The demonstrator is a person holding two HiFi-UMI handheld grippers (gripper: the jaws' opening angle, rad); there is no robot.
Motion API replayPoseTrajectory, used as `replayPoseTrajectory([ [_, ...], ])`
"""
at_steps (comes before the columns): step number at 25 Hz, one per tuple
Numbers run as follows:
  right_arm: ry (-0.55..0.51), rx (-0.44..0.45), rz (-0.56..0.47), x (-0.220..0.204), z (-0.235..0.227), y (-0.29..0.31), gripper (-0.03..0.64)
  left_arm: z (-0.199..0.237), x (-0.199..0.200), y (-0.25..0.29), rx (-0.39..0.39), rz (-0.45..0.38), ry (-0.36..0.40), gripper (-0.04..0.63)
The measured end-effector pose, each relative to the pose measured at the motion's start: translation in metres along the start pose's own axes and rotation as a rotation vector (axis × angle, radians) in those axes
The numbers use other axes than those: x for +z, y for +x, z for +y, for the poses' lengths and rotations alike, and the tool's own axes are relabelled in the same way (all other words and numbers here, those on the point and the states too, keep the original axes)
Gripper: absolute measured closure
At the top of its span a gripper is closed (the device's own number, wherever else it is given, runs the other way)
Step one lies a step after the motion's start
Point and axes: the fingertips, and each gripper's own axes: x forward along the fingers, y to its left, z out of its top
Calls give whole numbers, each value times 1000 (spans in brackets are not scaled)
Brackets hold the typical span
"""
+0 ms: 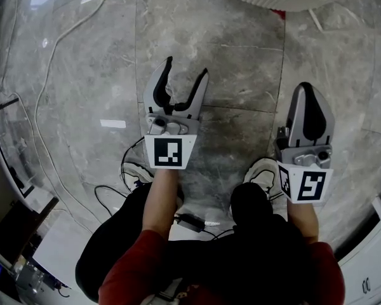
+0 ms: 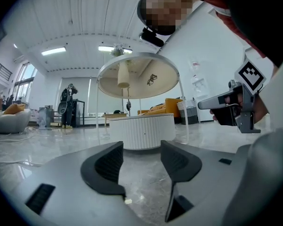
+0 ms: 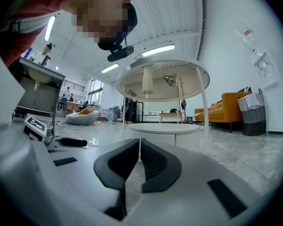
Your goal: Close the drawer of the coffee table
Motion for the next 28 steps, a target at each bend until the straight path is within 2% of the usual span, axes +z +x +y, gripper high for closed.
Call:
replayPoseTrajectory([
  [6,-20,3,1,-1,12,8,591,25,10,-3,14,-43,15,559],
  [10,-53,5,-12,6,22,16,591,47,16,2,32,-63,62,581],
  [13,-76,0,-24,19,30,24,591,73,33,-3,56,-62,21,581],
  [16,-77,-20,-31,41,32,32,591,91,52,-5,11,-14,-55,581],
  [18,-69,-28,-18,61,37,34,591,100,73,-5,-21,8,-14,581],
  [20,-60,-21,7,86,48,33,591,115,101,-15,3,30,17,581],
  [23,-43,-22,42,139,60,26,591,134,168,-34,40,17,39,581],
  [28,-49,-28,80,263,62,13,591,139,302,-76,40,36,72,581],
])
